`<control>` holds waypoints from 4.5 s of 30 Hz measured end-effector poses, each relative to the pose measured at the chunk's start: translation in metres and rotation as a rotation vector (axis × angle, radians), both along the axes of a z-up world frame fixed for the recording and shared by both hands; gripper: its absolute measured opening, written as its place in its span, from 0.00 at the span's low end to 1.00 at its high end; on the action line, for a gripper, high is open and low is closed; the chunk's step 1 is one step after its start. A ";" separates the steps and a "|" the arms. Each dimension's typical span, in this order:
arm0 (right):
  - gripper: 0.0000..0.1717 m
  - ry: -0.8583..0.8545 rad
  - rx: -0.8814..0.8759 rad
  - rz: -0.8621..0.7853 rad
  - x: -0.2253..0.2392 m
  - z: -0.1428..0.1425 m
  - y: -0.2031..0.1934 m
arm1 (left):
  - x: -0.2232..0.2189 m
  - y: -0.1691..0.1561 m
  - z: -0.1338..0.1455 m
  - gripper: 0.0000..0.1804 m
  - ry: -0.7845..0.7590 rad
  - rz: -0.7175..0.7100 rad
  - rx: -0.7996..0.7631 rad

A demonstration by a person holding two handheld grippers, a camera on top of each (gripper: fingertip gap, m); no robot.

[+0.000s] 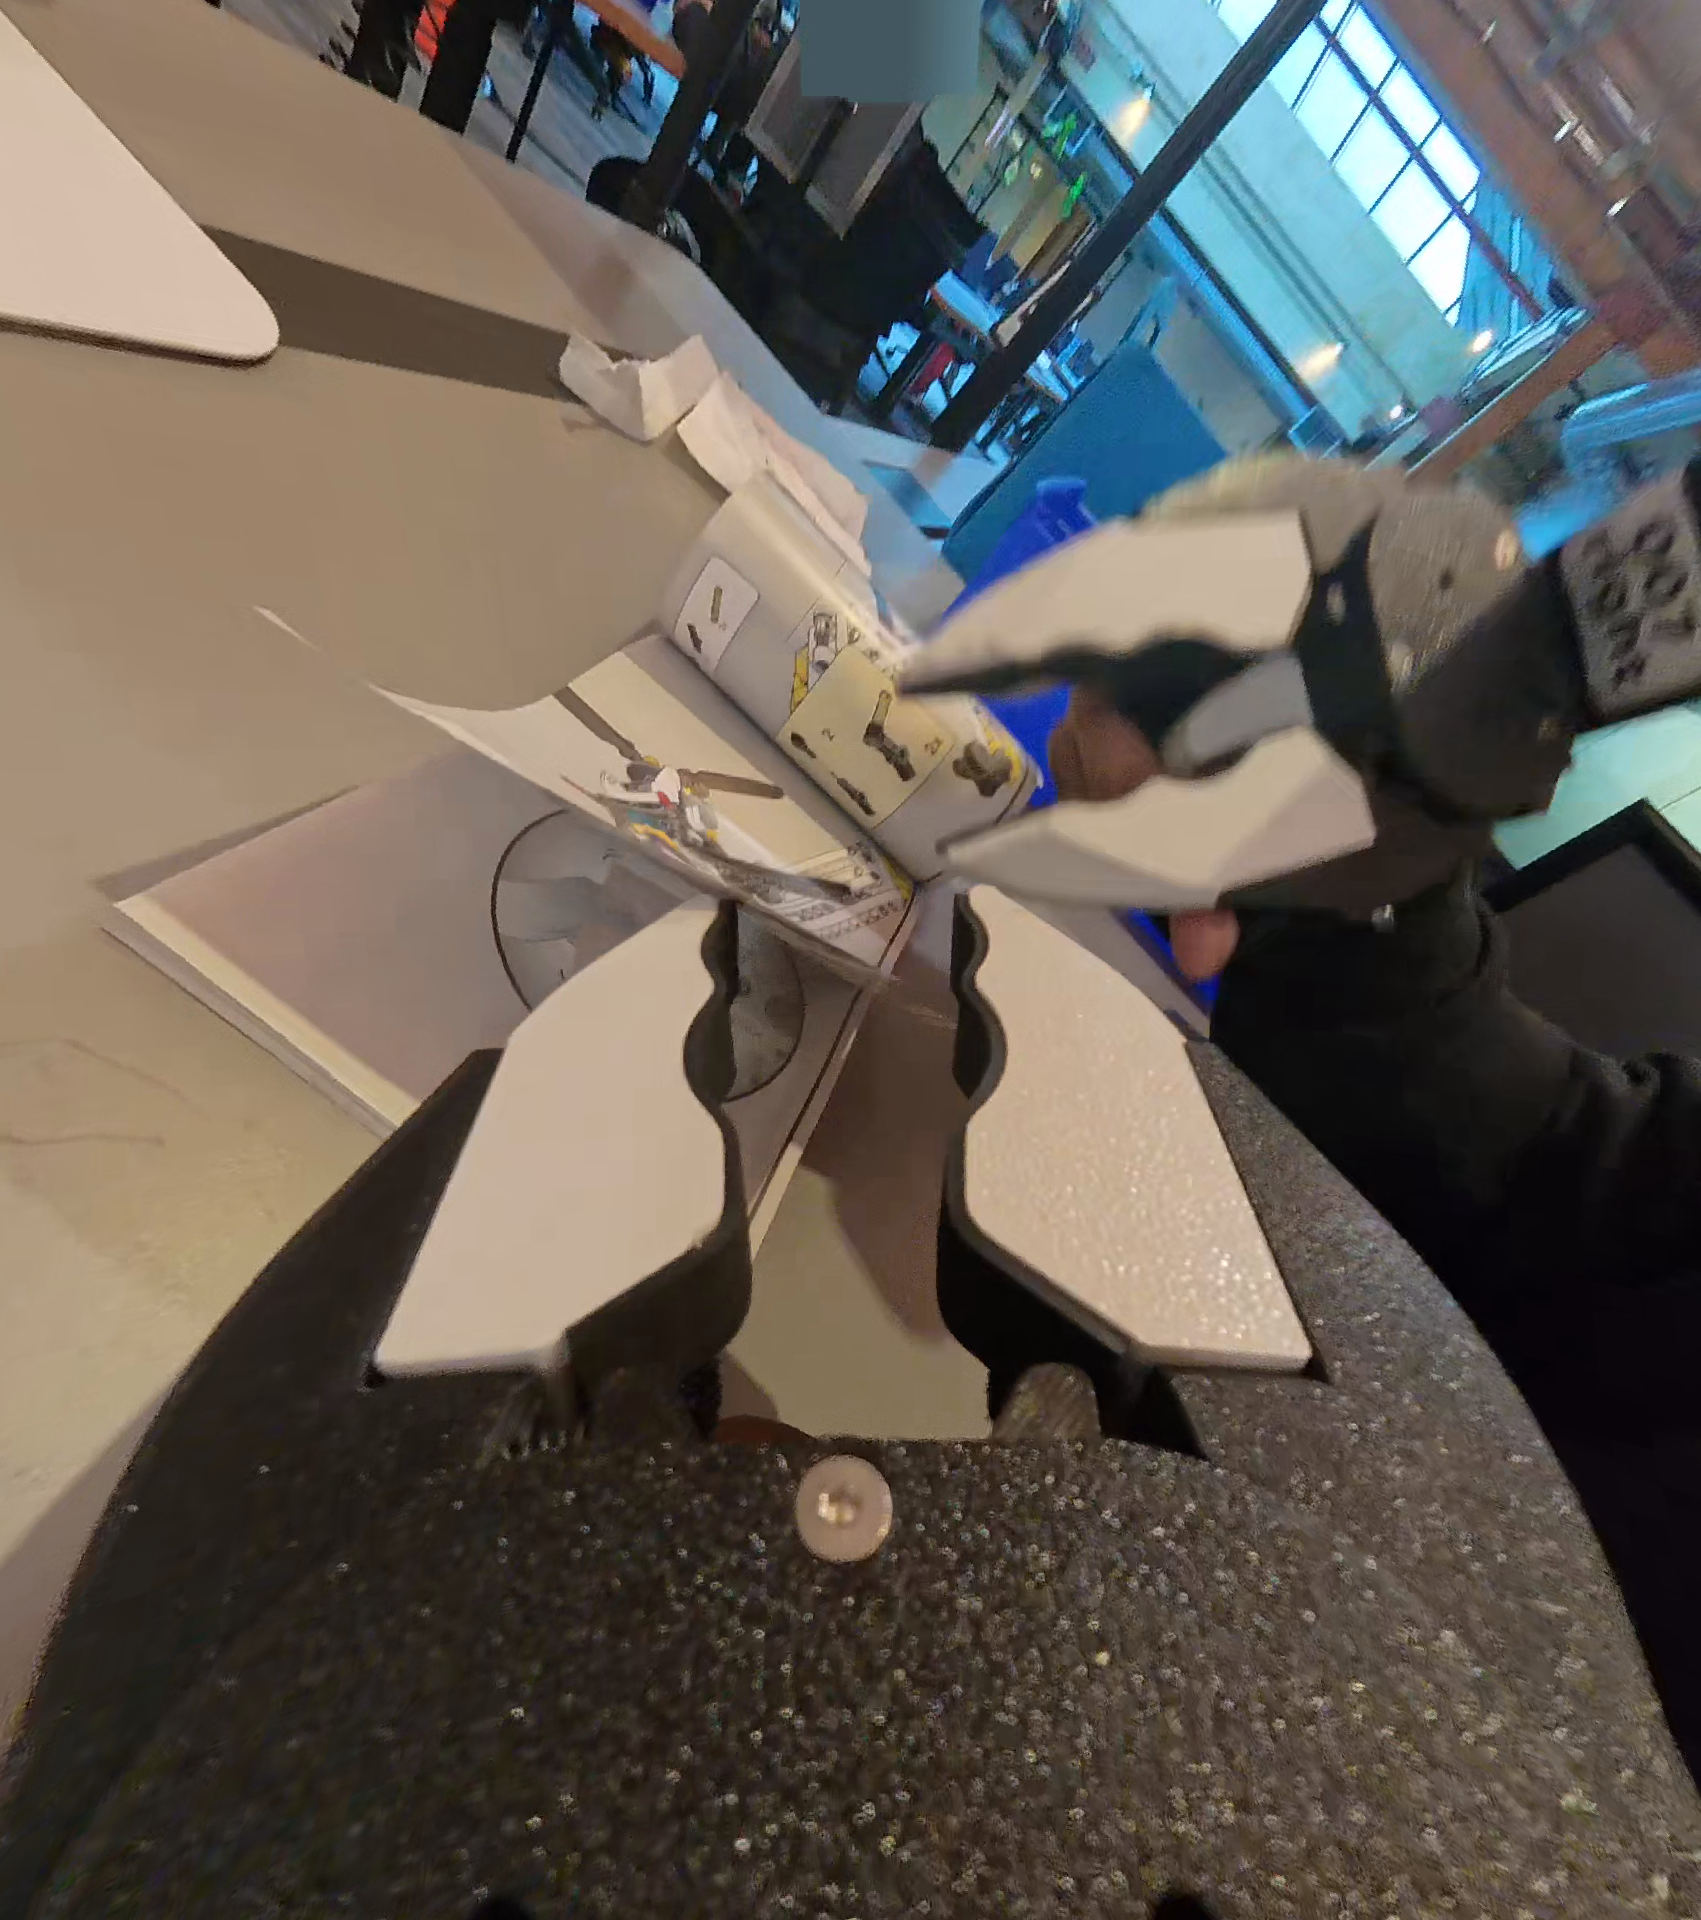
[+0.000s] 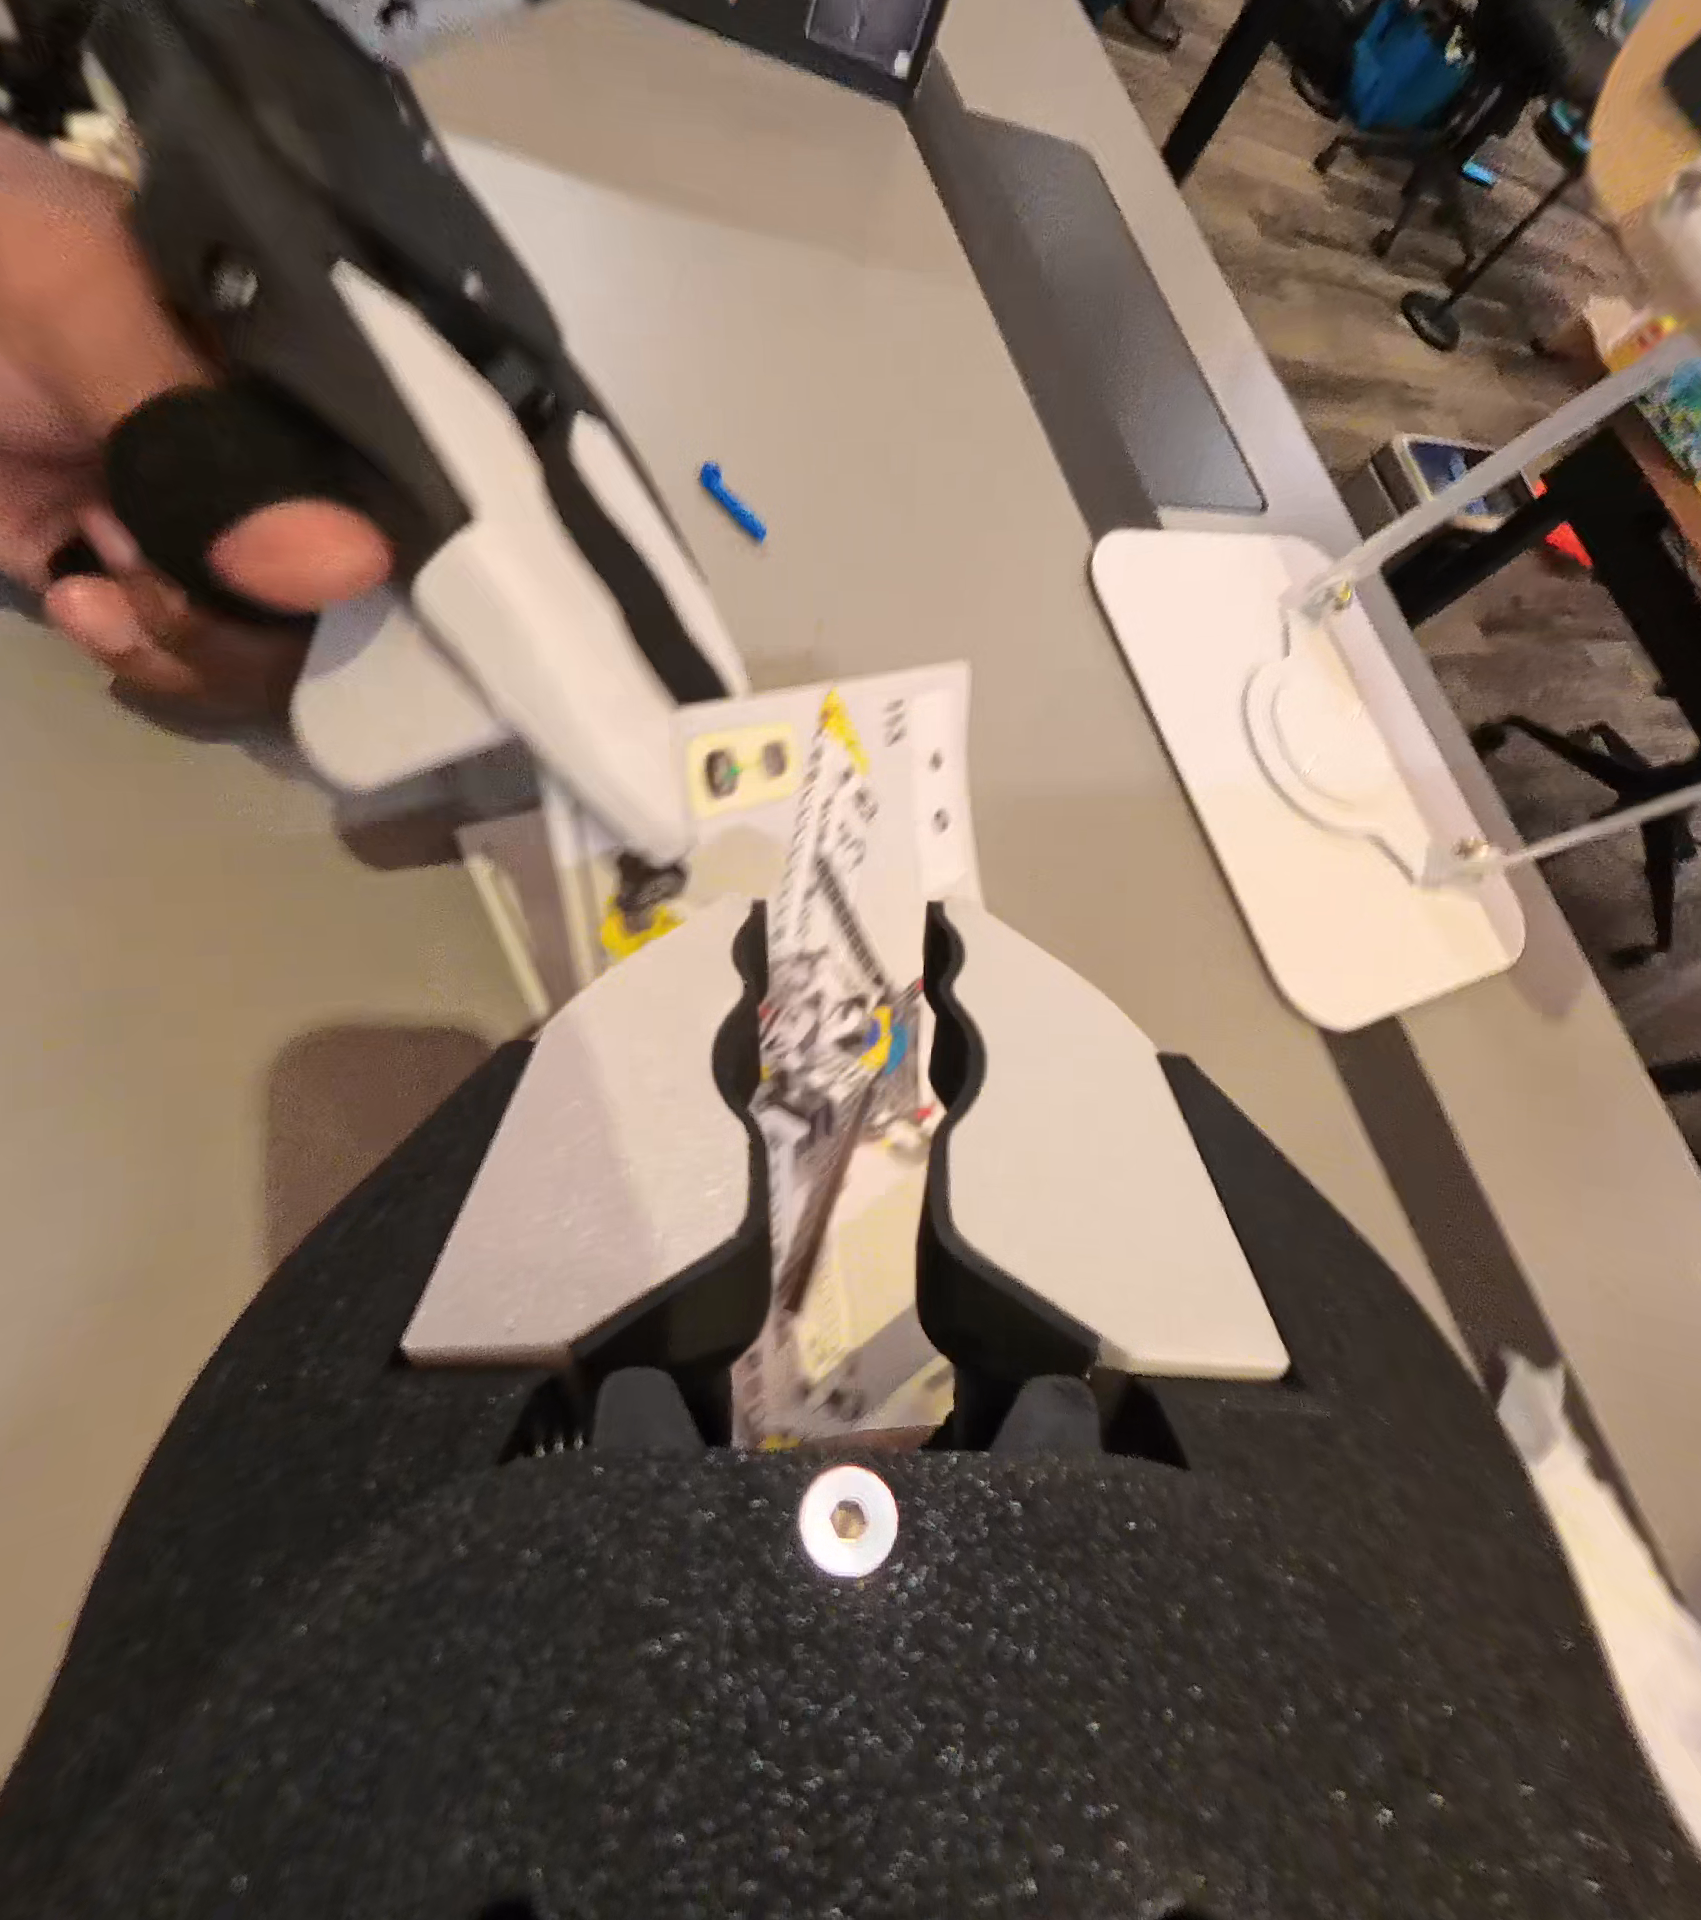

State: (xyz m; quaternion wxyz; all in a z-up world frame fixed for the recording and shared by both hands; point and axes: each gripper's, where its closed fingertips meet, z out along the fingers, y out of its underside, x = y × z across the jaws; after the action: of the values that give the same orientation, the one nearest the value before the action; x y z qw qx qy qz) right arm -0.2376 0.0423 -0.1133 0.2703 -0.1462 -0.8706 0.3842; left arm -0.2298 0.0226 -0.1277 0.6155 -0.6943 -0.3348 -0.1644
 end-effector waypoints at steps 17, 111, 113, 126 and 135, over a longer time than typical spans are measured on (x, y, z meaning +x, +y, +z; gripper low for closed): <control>0.00 0.105 -0.141 -0.297 0.021 -0.026 -0.001 | 0.002 0.003 0.015 0.21 -0.026 0.026 0.137; 0.00 -0.096 -0.666 -0.859 0.021 -0.019 0.194 | -0.012 -0.015 0.013 0.15 0.247 0.197 -0.045; 0.00 -0.111 -0.680 -0.867 0.022 -0.021 0.195 | -0.012 -0.015 0.013 0.15 0.247 0.197 -0.046; 0.01 -0.145 -0.687 -0.870 0.025 -0.026 0.195 | -0.011 -0.015 0.011 0.15 0.246 0.190 -0.059; 0.03 -0.106 -0.601 -0.892 0.027 -0.027 0.198 | 0.000 -0.002 -0.001 0.15 0.344 0.131 -0.191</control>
State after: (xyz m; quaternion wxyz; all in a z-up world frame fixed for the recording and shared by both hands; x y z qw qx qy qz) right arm -0.2110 0.2400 -0.1406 0.3092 -0.5919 -0.5881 0.4563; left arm -0.2296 0.0210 -0.1291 0.6043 -0.7441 -0.2832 0.0296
